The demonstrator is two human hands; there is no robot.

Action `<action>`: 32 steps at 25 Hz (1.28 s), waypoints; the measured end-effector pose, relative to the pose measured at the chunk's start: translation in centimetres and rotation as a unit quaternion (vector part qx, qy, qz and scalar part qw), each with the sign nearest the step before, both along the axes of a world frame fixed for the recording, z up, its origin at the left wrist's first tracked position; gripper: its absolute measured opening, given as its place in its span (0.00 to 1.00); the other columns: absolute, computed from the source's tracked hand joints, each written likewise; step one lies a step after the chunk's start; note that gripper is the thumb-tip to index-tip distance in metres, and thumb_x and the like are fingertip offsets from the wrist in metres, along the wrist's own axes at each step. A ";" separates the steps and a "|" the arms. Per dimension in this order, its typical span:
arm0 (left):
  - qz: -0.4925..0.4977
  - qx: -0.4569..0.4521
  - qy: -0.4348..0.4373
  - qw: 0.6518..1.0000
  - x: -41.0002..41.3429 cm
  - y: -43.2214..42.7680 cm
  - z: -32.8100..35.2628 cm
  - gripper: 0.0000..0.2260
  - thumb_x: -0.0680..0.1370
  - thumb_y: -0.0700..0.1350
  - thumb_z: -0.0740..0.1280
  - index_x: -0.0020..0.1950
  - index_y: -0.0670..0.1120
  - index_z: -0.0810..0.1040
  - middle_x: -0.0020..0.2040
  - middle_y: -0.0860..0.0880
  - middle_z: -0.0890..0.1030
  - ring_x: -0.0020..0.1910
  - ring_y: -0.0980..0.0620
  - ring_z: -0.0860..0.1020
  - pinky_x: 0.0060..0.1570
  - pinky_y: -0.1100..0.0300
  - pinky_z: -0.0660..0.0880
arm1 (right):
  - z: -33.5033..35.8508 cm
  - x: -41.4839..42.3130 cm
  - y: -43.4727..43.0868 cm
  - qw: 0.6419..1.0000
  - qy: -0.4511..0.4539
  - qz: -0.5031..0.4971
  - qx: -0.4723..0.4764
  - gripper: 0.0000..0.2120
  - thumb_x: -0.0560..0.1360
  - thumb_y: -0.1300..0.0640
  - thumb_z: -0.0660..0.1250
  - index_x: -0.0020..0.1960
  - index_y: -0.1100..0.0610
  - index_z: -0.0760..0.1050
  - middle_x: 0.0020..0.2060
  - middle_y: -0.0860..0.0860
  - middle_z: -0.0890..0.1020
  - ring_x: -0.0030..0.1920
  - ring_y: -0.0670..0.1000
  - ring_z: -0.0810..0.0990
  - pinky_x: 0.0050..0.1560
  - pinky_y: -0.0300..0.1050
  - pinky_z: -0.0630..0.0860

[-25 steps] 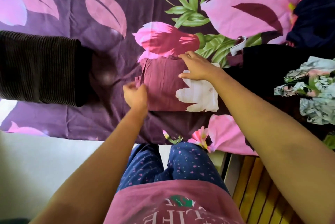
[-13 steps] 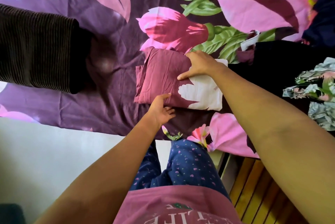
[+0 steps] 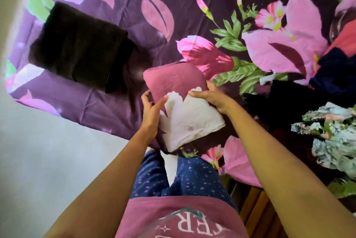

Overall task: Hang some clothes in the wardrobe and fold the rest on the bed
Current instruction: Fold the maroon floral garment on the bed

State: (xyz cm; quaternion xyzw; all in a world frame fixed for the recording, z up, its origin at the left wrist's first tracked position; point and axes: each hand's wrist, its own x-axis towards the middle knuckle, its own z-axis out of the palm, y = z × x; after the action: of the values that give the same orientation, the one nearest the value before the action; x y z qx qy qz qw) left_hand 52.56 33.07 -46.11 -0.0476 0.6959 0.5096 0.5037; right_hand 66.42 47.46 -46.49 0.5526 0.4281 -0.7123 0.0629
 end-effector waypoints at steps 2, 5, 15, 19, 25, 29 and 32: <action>-0.022 0.036 0.024 0.999 -2.6 -0.7 1.6 0.27 0.72 0.36 0.71 0.64 0.52 0.63 0.60 0.48 0.74 0.56 0.50 0.76 0.56 0.55 0.76 | 1.5 -3.3 -0.6 1.000 0.015 -0.004 0.020 0.27 0.70 0.63 0.74 0.65 0.56 0.68 0.51 0.50 0.81 0.49 0.48 0.81 0.50 0.41 0.80; 0.005 0.050 0.065 0.997 -6.6 -2.0 3.7 0.30 0.69 0.37 0.73 0.65 0.55 0.64 0.66 0.49 0.69 0.64 0.47 0.72 0.61 0.49 0.74 | 4.5 -9.0 -0.6 0.996 0.040 0.050 0.059 0.44 0.62 0.52 0.80 0.72 0.56 0.62 0.63 0.53 0.77 0.60 0.51 0.78 0.60 0.50 0.76; 0.183 0.095 0.307 0.929 -19.6 -2.1 8.4 0.26 0.68 0.42 0.72 0.63 0.55 0.67 0.61 0.61 0.71 0.62 0.62 0.70 0.64 0.65 0.67 | 8.9 -29.6 3.4 0.947 0.149 0.233 0.164 0.37 0.67 0.54 0.77 0.71 0.55 0.65 0.61 0.51 0.78 0.56 0.45 0.79 0.57 0.42 0.76; 0.134 -0.041 0.217 0.966 -21.4 -3.1 2.6 0.24 0.72 0.38 0.70 0.66 0.48 0.70 0.63 0.49 0.76 0.57 0.55 0.75 0.57 0.65 0.72 | 4.3 -34.5 4.4 0.857 0.053 0.437 0.270 0.40 0.68 0.51 0.75 0.74 0.56 0.60 0.69 0.55 0.71 0.67 0.53 0.71 0.66 0.42 0.67; 0.070 -0.156 0.224 0.959 -19.6 -2.2 0.4 0.13 0.72 0.37 0.65 0.55 0.45 0.76 0.50 0.44 0.80 0.44 0.50 0.77 0.49 0.54 0.75 | 0.7 -31.0 3.5 0.864 0.003 0.426 0.267 0.26 0.72 0.60 0.70 0.69 0.57 0.68 0.60 0.58 0.77 0.59 0.54 0.77 0.64 0.49 0.71; -0.089 -0.120 0.322 0.935 -18.3 1.5 2.2 0.15 0.73 0.35 0.65 0.59 0.41 0.75 0.58 0.43 0.76 0.56 0.45 0.74 0.55 0.60 0.68 | 1.9 -27.5 3.4 0.869 -0.007 0.410 0.278 0.26 0.73 0.59 0.69 0.70 0.57 0.67 0.63 0.57 0.76 0.64 0.56 0.74 0.64 0.46 0.68; -0.275 -0.105 0.380 0.877 -17.3 5.2 3.6 0.20 0.73 0.37 0.66 0.65 0.38 0.71 0.62 0.40 0.74 0.62 0.40 0.71 0.60 0.53 0.66 | 3.4 -23.8 4.5 0.847 -0.040 0.415 0.329 0.28 0.75 0.58 0.68 0.72 0.59 0.64 0.66 0.59 0.73 0.67 0.58 0.71 0.64 0.45 0.65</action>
State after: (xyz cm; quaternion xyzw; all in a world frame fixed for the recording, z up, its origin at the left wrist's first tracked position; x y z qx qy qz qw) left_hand 35.29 38.23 -42.51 0.2909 0.8683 0.2531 0.3120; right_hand 42.65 51.93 -43.04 0.3397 0.8239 -0.4142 0.1848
